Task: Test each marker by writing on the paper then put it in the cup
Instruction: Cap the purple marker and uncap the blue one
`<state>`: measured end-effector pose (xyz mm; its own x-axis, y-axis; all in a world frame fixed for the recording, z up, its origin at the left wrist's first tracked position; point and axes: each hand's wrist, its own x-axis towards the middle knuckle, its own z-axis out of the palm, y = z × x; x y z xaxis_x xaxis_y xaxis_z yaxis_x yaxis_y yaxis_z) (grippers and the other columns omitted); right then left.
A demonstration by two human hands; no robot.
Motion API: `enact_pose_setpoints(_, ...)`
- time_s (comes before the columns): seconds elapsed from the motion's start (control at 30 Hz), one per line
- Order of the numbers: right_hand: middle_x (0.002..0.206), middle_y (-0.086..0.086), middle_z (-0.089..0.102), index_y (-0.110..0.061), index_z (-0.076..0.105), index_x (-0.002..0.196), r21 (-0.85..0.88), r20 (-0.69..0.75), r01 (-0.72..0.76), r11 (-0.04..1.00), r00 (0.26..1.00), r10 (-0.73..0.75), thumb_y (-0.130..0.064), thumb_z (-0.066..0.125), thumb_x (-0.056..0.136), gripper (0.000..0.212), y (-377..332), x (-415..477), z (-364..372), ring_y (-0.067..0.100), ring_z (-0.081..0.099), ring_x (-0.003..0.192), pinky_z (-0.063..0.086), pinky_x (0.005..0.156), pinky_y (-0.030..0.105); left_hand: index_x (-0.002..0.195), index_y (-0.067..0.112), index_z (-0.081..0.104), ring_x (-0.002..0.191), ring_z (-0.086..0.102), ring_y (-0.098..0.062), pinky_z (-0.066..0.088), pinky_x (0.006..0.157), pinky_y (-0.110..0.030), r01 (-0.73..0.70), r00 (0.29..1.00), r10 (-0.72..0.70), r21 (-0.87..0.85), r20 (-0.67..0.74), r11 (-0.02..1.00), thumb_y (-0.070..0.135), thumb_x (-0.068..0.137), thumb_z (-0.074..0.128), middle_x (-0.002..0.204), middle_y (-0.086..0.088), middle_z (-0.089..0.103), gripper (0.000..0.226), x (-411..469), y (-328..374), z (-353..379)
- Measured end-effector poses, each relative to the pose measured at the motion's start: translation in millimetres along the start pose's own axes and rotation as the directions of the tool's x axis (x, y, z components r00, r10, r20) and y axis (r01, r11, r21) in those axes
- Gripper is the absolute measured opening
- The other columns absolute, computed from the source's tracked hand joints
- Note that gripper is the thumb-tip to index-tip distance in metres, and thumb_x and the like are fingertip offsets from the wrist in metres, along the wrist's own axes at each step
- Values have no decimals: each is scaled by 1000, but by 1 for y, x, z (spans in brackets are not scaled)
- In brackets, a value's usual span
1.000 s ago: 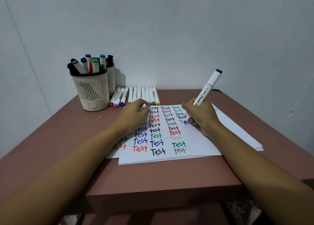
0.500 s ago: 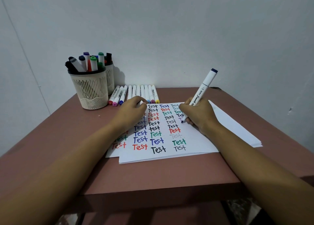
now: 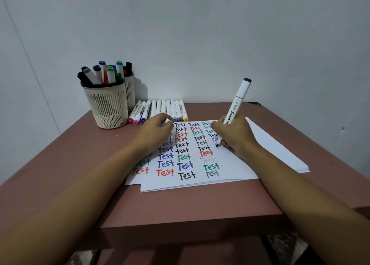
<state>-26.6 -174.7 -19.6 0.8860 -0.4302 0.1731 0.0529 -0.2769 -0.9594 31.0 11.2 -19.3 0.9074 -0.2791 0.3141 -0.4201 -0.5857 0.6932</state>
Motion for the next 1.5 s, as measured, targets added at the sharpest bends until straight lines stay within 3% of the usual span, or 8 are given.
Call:
enact_pose_setpoints(0.23, 57, 6, 51, -16, 45, 68, 182, -95, -36, 983, 994, 54, -16, 66, 86, 28, 0, 4, -2, 8, 42, 33, 34, 37, 19, 115, 17, 58, 69, 45, -4, 32, 56, -24, -1, 1000, 1, 11, 4, 1000, 22, 96, 40, 78, 9, 52, 26, 1, -2, 0)
enact_pose_setpoints(0.37, 61, 4, 53, -15, 47, 67, 64, -139, -13, 998, 990, 22, -10, 61, 83, 23, -1, 1, -2, 11, 48, 40, 36, 36, 17, 115, 16, 58, 64, 42, -3, 30, 54, -23, -5, 1000, 5, 19, 4, 1000, 22, 97, 41, 74, 10, 49, 26, 1, -3, 1)
enact_pose_setpoints(0.53, 65, 6, 57, -15, 49, 67, -25, -125, -6, 1000, 992, 3, -8, 59, 80, 18, -1, 0, -1, 14, 51, 46, 36, 38, 19, 115, 16, 59, 78, 50, -8, 35, 60, -20, -5, 1000, 5, 11, 8, 1000, 22, 96, 41, 82, 10, 53, 27, 0, -2, 0)
enact_pose_setpoints(0.63, 67, 6, 58, -15, 50, 67, -67, -137, 8, 998, 990, -17, -9, 59, 80, 17, 0, 0, 0, 18, 56, 53, 38, 40, 19, 114, 16, 59, 66, 44, -5, 31, 55, -24, 2, 1000, -2, 6, 8, 1000, 21, 96, 41, 75, 9, 49, 26, 0, -2, 1)
enact_pose_setpoints(0.87, 64, 8, 57, -14, 49, 66, -63, -114, -7, 998, 994, -1, -10, 59, 79, 16, -2, -1, 0, 14, 48, 40, 37, 39, 19, 116, 16, 58, 61, 40, -4, 28, 53, -24, 9, 1000, -9, -5, -1, 1000, 21, 97, 40, 71, 10, 46, 27, 0, -2, 1)
enact_pose_setpoints(1.0, 67, 6, 56, -12, 50, 67, -83, -144, 9, 997, 989, -21, -9, 59, 81, 17, -2, -1, -1, 15, 54, 51, 37, 33, 15, 115, 16, 58, 62, 41, -5, 29, 54, -26, 1, 1000, -1, 7, 3, 1000, 22, 96, 40, 72, 9, 47, 27, 0, -2, 1)
enact_pose_setpoints(1.17, 72, 11, 61, -8, 55, 74, -54, -197, 3, 999, 980, -13, -10, 60, 81, 9, 0, 1, 0, 23, 60, 61, 39, 45, 22, 114, 16, 59, 70, 46, -6, 33, 58, -24, -4, 1000, 4, 3, 6, 1000, 21, 96, 41, 78, 9, 51, 26, 0, -2, 1)
enact_pose_setpoints(1.5, 68, 4, 57, -5, 56, 81, -72, -174, -6, 997, 985, -7, -9, 60, 83, 6, -1, 1, 0, 15, 57, 53, 42, 40, 21, 113, 16, 59, 69, 47, -7, 34, 58, -25, -7, 1000, 7, 8, 11, 1000, 21, 96, 41, 79, 6, 53, 25, 0, -3, 0)
